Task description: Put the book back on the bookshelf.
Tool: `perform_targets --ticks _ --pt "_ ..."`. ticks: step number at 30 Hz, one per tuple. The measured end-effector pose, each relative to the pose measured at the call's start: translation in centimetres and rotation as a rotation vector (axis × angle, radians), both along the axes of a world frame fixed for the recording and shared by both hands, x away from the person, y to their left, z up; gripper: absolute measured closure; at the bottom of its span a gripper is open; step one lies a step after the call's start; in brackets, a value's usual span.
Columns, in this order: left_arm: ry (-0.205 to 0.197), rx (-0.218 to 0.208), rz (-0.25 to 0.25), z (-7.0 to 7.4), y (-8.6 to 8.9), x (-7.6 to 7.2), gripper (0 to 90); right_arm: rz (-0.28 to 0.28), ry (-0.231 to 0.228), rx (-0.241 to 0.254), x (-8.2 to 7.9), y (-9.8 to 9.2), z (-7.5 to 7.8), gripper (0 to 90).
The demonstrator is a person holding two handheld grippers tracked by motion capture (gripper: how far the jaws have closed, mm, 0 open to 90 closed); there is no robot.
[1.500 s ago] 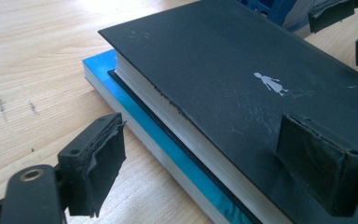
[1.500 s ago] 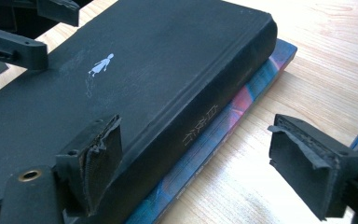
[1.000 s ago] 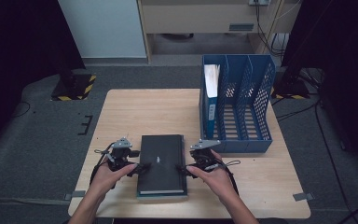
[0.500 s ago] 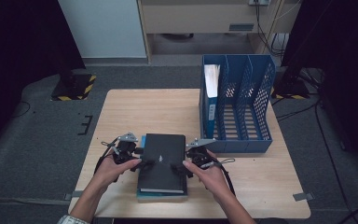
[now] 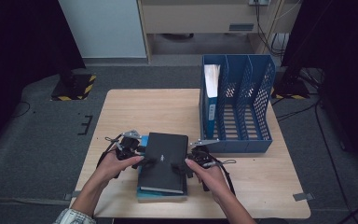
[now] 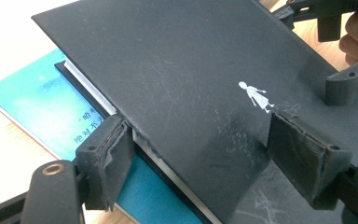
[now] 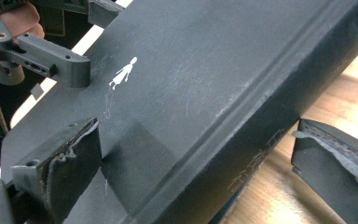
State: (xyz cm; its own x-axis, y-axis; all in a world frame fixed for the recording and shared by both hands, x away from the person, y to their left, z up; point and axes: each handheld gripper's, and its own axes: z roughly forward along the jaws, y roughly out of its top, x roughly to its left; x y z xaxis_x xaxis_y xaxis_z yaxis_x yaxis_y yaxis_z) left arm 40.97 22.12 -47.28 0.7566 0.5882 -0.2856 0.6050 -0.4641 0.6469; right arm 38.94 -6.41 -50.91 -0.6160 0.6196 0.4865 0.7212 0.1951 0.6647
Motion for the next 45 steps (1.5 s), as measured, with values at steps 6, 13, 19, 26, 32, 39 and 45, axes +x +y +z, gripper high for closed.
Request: perform_targets --ticks 6,13,19,26,32,39,45 --pt "0.011 -0.026 0.008 -0.3 0.1 0.0 22.3 0.004 0.015 0.02 0.1 0.0 -0.3 0.8" --pt "0.019 -0.015 -0.001 -0.2 0.0 0.2 22.0 0.014 0.034 0.035 0.4 -0.1 -0.6 0.3" --pt "0.026 -0.029 -0.012 -0.3 0.1 0.4 21.7 0.019 0.071 0.063 0.6 -0.1 -0.9 0.2" --pt "0.025 -0.027 -0.023 -0.3 0.1 0.5 21.7 0.026 0.082 0.079 0.7 0.0 -1.1 0.3" --pt "0.028 -0.012 -0.024 0.0 0.0 0.6 23.2 0.042 0.1 0.041 1.0 0.2 -0.6 0.6" --pt "0.027 -0.016 -0.013 0.2 0.3 0.7 30.5 0.061 0.109 0.021 1.2 0.2 -0.3 1.0" --pt "0.035 0.001 -0.016 0.3 0.2 0.7 30.3 0.055 0.112 0.032 1.1 0.2 -0.5 0.5"
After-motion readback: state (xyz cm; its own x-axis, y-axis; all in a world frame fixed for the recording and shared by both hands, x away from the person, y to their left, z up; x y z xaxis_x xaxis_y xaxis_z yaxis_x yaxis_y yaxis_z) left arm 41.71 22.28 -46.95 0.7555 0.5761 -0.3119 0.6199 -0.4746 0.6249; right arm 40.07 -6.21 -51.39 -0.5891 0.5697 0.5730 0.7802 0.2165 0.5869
